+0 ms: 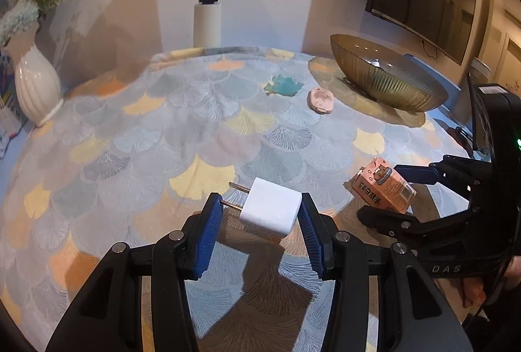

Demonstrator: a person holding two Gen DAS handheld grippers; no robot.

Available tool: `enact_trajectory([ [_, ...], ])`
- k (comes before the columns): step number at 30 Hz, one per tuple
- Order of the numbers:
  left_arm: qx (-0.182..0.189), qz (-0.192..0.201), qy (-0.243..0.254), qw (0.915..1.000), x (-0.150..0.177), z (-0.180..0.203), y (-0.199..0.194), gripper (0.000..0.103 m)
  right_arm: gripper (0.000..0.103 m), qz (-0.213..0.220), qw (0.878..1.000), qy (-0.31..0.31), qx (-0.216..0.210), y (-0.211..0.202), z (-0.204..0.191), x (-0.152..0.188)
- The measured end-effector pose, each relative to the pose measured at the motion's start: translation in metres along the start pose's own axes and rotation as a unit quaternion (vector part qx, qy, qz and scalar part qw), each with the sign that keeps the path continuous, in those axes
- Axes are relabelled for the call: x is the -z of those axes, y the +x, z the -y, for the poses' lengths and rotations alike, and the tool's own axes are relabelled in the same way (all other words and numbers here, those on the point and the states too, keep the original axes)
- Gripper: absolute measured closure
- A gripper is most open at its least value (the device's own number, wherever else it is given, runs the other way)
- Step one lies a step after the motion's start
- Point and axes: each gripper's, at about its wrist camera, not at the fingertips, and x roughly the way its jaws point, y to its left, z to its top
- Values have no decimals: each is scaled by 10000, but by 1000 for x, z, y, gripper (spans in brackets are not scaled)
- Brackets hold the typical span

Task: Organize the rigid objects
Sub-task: 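Carry white cube and pink box over the amber bowl and open both tools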

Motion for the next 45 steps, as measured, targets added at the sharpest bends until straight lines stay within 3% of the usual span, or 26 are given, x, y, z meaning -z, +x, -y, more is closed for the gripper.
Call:
enact_trajectory([
  [4, -16, -23, 49, 10000, 1, 2, 1, 59, 36, 28, 10000, -35, -48, -1, -4, 0],
  [9, -58, -75, 68, 9999, 0, 3, 2, 59, 63, 177, 9990, -368, -197, -7, -16, 3],
  [15, -284, -184, 128, 9993, 0, 5, 7, 59, 64, 346, 9958, -799, -267, -15, -32, 9],
  [20, -445, -204, 33, 9988, -2, 5, 5, 59, 63, 539, 9966, -105, -614, -30, -1, 10],
  [23, -298, -163, 165, 9993, -17, 20, 3, 59, 63, 823, 9923, 382, -841, -51, 30, 8],
  [27, 144, 69, 279, 9995, -63, 51, 2, 59, 63, 1195, 9878, 924, -366, -88, 82, -8],
  [30, 433, 273, 360, 9980, -102, 78, 5, 59, 63, 1511, 9785, 1362, 341, -121, 131, -25],
  [33, 733, 398, 456, 9955, -142, 109, 14, 59, 63, 1477, 9668, 1881, 899, -133, 175, -42],
  [38, 880, 331, 831, 9921, -180, 160, 50, 59, 63, 1173, 9543, 2505, 1135, -121, 229, -57],
  [45, 1011, -119, 1070, 9890, -179, 193, 90, 59, 63, 885, 9559, 2548, 1164, -94, 244, -68],
])
